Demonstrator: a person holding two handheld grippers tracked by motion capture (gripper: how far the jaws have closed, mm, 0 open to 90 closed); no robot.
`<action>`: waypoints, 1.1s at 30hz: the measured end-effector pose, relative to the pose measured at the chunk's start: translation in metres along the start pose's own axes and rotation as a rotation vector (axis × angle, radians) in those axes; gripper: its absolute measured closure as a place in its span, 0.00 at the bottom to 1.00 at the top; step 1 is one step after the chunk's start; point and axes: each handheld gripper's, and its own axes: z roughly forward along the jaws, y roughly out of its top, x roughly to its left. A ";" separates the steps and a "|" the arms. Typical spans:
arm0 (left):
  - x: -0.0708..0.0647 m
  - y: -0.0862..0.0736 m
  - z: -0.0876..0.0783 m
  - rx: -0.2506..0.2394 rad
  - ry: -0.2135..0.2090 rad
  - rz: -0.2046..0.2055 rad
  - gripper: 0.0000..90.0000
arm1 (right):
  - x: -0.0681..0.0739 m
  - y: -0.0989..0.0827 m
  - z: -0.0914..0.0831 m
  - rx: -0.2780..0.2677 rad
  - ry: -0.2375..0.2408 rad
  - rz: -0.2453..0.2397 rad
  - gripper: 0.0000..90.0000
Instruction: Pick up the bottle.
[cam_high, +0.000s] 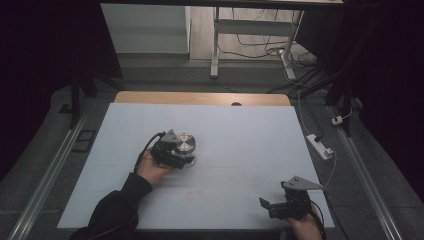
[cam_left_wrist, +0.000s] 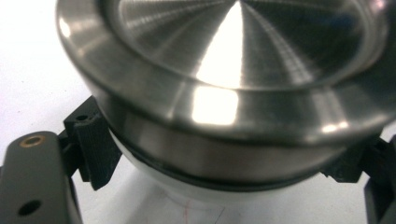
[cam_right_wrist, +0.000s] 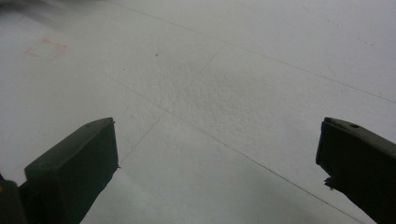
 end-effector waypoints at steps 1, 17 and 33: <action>0.000 0.000 0.000 -0.006 0.001 -0.003 0.17 | 0.000 0.000 0.000 0.000 0.000 0.000 0.00; -0.005 0.002 -0.003 0.016 0.016 -0.018 0.18 | 0.001 0.000 0.000 -0.002 0.002 -0.011 0.00; -0.016 0.012 -0.021 -0.006 -0.016 -0.001 0.18 | 0.001 0.001 0.000 -0.008 0.008 -0.020 0.00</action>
